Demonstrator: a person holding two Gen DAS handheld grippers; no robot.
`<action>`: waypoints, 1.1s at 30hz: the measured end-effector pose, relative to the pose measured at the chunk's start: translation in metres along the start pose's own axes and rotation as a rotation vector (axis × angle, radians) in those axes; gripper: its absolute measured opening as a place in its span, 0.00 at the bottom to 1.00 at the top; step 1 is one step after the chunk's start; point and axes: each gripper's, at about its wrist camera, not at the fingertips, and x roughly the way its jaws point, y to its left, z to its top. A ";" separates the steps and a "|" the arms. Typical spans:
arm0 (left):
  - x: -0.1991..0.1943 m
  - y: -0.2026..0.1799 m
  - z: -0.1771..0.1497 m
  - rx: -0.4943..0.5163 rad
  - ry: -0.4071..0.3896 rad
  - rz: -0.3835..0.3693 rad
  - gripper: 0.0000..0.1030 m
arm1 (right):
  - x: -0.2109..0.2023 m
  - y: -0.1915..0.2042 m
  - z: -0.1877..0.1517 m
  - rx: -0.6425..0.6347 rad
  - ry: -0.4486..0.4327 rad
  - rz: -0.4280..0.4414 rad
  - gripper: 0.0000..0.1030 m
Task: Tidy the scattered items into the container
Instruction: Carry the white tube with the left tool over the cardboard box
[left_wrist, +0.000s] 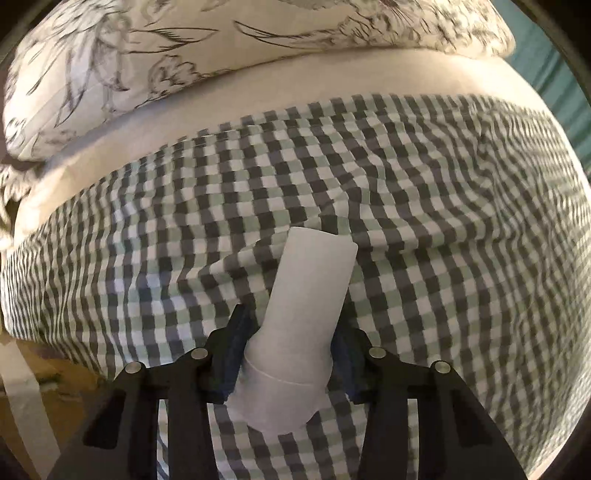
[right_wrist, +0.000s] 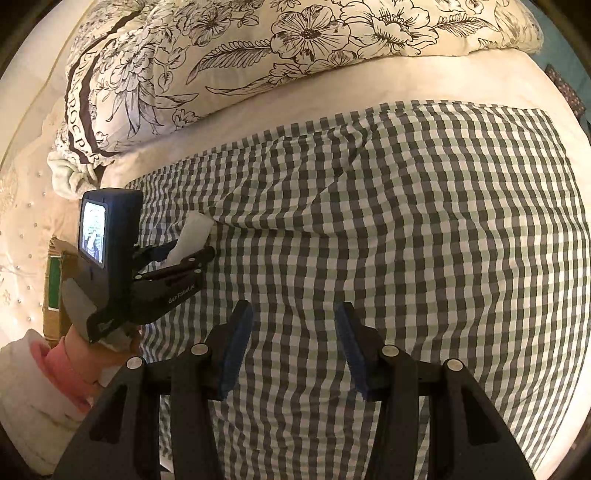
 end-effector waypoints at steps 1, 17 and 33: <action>-0.008 0.001 -0.001 -0.007 -0.015 -0.002 0.41 | -0.003 0.002 -0.002 -0.006 -0.004 0.002 0.46; -0.146 0.003 -0.025 -0.068 -0.162 -0.047 0.41 | -0.096 0.046 -0.037 -0.071 -0.119 -0.006 0.46; -0.294 0.082 -0.077 -0.183 -0.342 -0.071 0.42 | -0.149 0.130 -0.063 -0.186 -0.197 0.010 0.60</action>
